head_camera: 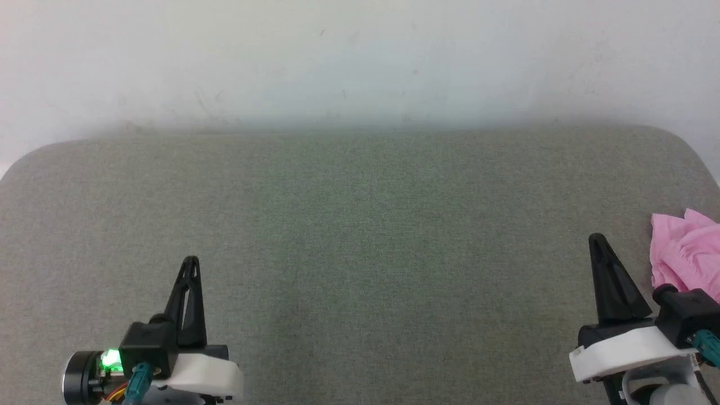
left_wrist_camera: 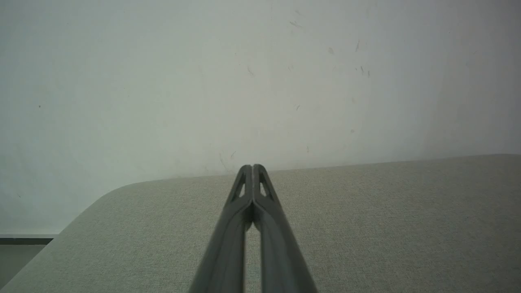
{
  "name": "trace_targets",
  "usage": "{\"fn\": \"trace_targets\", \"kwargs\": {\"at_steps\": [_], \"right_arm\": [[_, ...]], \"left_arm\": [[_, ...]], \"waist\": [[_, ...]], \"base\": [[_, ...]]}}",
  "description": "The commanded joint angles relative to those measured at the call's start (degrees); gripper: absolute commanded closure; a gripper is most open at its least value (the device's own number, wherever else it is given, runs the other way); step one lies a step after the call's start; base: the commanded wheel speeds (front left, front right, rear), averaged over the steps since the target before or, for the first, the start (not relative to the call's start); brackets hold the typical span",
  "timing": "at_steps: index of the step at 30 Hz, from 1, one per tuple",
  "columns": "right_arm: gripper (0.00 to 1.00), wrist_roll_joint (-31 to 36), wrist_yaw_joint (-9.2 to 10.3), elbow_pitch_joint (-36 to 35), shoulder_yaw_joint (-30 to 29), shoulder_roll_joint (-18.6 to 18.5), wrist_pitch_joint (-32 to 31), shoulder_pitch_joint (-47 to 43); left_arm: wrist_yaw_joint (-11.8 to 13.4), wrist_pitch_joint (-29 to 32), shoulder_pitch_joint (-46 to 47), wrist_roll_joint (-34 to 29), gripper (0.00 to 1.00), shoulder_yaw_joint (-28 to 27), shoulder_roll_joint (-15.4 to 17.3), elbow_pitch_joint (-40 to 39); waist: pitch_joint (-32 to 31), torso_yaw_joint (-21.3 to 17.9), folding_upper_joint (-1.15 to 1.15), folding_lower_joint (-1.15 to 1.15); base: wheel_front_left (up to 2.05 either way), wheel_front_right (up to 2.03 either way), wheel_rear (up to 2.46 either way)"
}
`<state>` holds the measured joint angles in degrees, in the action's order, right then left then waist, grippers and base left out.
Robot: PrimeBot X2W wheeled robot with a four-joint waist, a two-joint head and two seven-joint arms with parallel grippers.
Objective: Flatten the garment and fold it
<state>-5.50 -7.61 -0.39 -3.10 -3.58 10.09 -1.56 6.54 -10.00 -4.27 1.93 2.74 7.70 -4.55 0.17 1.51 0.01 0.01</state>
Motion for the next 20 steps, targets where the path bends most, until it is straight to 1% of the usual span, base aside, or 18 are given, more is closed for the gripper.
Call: {"fn": "trace_targets", "kwargs": {"at_steps": [1, 20], "right_arm": [[1.0, 0.4, 0.04, 0.1, 0.3, 0.2, -0.4, 0.4], [1.0, 1.6, 0.06, 0.2, 0.9, 0.3, -2.7, 0.7]], "left_arm": [[-0.4, 0.4, 1.1, -0.6, 1.0, -0.4, -0.2, 0.3], [-1.8, 2.6, 1.9, -0.9, 1.0, -0.9, -1.3, 1.3]], "waist": [[0.0, 0.0, -0.01, 0.0], [0.0, -0.4, -0.01, 0.0]], "base": [[0.0, 0.0, 0.0], [0.0, 0.0, 0.0]]}}
